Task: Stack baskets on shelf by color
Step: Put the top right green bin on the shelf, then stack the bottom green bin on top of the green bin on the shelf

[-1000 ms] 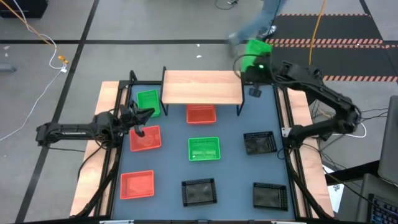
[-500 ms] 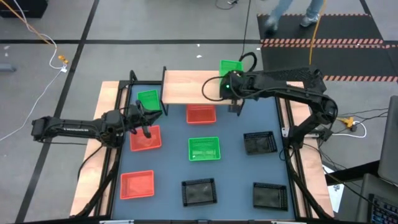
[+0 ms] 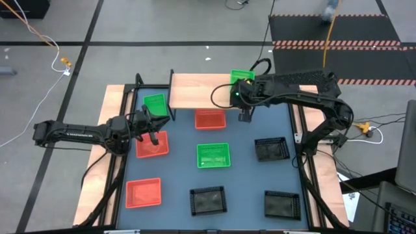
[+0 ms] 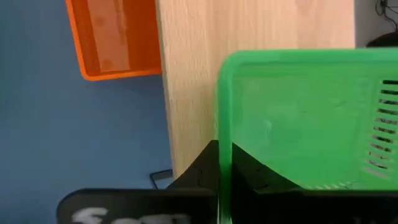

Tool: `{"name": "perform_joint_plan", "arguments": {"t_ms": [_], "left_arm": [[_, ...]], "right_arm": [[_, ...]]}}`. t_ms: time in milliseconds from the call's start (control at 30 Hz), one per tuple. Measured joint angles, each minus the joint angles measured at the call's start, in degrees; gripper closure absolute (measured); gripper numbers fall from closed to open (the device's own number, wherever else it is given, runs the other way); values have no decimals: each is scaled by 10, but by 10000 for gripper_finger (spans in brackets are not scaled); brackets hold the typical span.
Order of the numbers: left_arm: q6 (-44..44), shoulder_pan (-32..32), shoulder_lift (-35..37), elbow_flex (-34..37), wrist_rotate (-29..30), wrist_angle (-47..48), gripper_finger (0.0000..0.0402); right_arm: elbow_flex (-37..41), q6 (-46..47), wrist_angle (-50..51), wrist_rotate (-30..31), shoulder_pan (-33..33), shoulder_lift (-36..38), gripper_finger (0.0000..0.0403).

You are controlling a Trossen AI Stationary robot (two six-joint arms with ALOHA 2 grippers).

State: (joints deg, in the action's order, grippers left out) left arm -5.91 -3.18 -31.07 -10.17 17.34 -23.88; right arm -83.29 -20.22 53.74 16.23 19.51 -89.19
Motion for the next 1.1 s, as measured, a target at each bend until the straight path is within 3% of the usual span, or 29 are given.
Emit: {"name": "perform_joint_plan", "arguments": {"t_ms": [533,767,900,1100], "left_arm": [[11,0,0,0,40,2,364],[3,1,-1,0,43,23,364],[-1,2,-2,0,43,49,364],[-7,12,-2,0,42,84,364]], "right_arm": [[15,7,-29,3,-2,11,278],[20,30,-60,2,-27,77,260],[80,46,-123,2,-60,151,259],[257,61,-278,1,-134,286,259]]}}
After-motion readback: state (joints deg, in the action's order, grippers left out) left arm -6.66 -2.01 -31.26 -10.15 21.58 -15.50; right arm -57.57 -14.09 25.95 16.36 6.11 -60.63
